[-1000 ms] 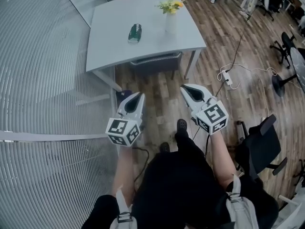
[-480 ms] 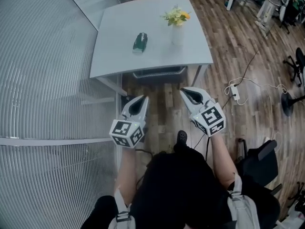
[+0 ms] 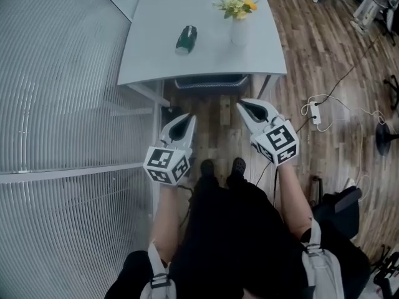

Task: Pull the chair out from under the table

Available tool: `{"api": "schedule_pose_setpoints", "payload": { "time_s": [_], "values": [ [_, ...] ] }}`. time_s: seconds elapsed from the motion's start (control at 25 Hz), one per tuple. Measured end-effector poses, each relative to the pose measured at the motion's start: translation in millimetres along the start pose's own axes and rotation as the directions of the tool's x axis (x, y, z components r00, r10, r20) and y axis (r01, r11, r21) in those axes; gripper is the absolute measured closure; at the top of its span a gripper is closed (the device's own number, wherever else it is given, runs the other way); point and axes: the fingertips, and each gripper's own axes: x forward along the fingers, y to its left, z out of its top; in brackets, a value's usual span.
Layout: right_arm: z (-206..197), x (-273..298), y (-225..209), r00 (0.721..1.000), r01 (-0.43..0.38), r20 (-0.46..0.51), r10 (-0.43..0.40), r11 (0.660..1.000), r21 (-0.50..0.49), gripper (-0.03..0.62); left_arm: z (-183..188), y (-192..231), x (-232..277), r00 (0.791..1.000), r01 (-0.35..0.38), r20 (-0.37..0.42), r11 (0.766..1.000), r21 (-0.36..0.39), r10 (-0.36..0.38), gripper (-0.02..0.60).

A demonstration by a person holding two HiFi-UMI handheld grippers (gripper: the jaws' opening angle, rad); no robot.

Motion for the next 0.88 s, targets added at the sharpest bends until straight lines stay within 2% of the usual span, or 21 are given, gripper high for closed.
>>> {"api": "schedule_pose_setpoints", "payload": {
  "time_s": [0.12, 0.28, 0.4, 0.6, 0.88],
  "values": [
    [-3.8, 5.8, -2.2, 1.000, -0.010, -0.014, 0.010, 1.000, -0.003, 0.589, -5.2, 7.3, 3.8, 1.000, -0.011, -0.012, 1.000, -0.014, 0.011, 0.563],
    [-9.6, 14.0, -18.9, 0.999, 0.027, -0.034, -0.027, 1.000, 0.004, 0.589, -10.8, 19.4, 17.5, 1.000, 0.003, -0.021, 1.000, -0.028, -0.004, 0.563],
    [-10.3, 22.8, -28.0, 0.997, 0.057, -0.056, -0.057, 0.998, -0.002, 0.589, -9.4, 29.7, 29.3, 0.999, 0.040, -0.020, 0.999, -0.027, -0.040, 0.561],
    [-3.3, 48.4, -31.3, 0.992, 0.057, -0.113, -0.062, 0.997, -0.046, 0.576, -4.4, 61.8, 51.5, 0.995, 0.097, -0.032, 0.995, -0.014, -0.097, 0.561],
    [-14.4, 97.1, -45.9, 0.976, 0.105, -0.187, -0.111, 0.994, -0.039, 0.548, -8.2, 113.3, 93.7, 0.979, 0.188, -0.078, 0.982, 0.002, -0.188, 0.553]
  ]
}}
